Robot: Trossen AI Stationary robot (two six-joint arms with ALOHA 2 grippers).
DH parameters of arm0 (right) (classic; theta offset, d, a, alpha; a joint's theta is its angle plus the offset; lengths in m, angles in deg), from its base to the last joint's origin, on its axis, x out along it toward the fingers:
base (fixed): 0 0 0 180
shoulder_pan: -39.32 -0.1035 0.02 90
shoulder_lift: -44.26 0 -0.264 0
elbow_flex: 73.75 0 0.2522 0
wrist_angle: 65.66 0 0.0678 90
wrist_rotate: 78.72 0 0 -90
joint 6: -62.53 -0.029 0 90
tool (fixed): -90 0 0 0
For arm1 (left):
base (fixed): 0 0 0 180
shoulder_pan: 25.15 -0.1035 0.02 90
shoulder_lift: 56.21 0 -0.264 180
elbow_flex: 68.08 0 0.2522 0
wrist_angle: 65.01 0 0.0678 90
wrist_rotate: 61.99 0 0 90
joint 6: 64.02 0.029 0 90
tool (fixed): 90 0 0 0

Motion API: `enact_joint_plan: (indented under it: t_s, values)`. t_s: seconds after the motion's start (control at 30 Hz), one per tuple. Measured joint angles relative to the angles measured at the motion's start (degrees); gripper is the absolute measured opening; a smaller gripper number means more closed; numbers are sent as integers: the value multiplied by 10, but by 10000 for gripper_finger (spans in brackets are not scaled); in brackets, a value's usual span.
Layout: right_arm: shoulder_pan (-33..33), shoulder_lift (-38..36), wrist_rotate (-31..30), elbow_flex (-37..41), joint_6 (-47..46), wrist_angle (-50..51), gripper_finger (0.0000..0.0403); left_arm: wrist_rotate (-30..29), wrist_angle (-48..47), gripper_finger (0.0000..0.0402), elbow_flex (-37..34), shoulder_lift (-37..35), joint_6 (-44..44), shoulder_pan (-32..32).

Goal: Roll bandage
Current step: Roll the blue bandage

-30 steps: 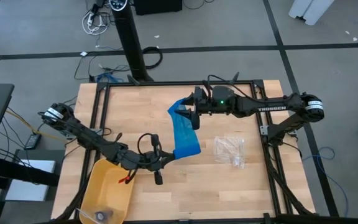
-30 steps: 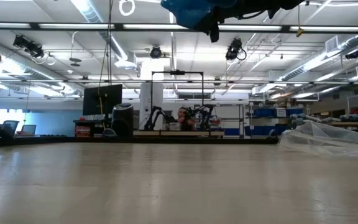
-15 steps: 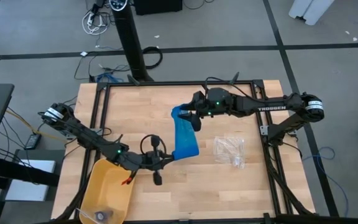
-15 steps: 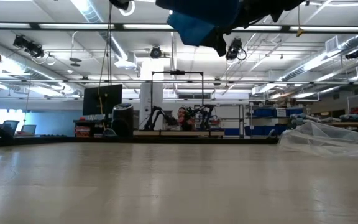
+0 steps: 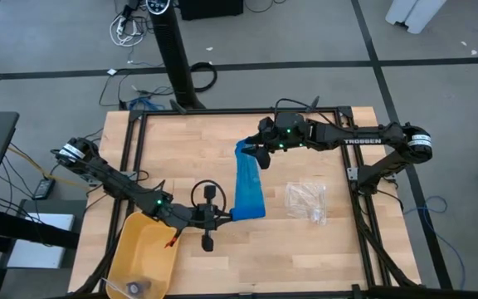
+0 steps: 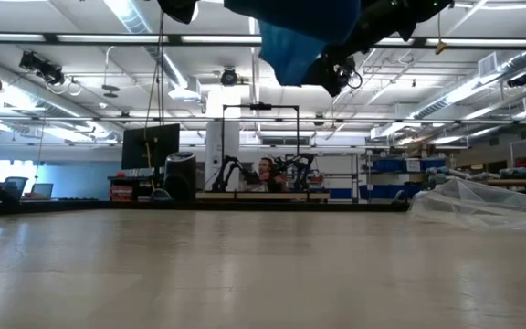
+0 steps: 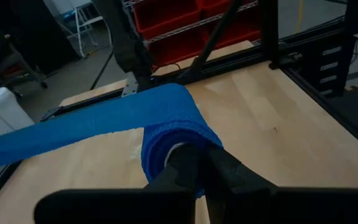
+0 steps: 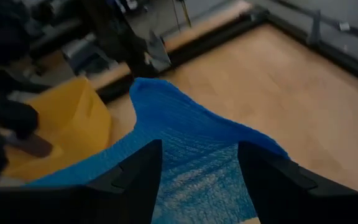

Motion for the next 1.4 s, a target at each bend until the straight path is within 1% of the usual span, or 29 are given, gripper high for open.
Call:
enact_joint_plan:
  t_s: [0.13, 0.3, 0.5, 0.67, 0.77, 0.83, 1.0, 1.07, 1.13, 1.27, 1.33, 1.4]
  values:
    - [0, 1, 2, 0, 12, 56, 217, 8, 11, 13, 0, 0, 2, 0]
    - [-22, 1, 9, 0, 63, 104, 204, 28, 60, 13, 0, 0, 28, 0]
    - [-68, 1, 44, 0, 126, 106, 192, 46, 126, 13, 0, 0, 65, 0]
    - [-107, 1, 36, 0, 156, 102, 194, 71, 157, 13, 0, 0, 89, 0]
    - [-127, 1, 15, 0, 142, 95, 208, 73, 152, 13, 0, 0, 91, 0]
    - [-134, 1, 11, 0, 117, 90, 221, 73, 149, 13, 0, 0, 87, 0]
    - [-139, 1, 11, 0, 1, 89, 257, 65, 115, 13, 0, 0, 70, 0]
    - [-138, 1, 11, 0, -16, 94, 267, 62, 99, 13, 0, 0, 61, -1]
    - [-133, 1, 12, 0, -15, 104, 273, 58, 86, 13, 0, 0, 51, 0]
    - [-120, 1, 11, 0, 23, 115, 274, 51, 72, 13, 0, 0, 35, -1]
    - [-114, 1, 12, 0, 70, 114, 271, 51, 68, 13, 0, 0, 35, -1]
    - [-111, 1, 9, 0, 138, 114, 268, 51, 70, 13, 0, 0, 35, -1]
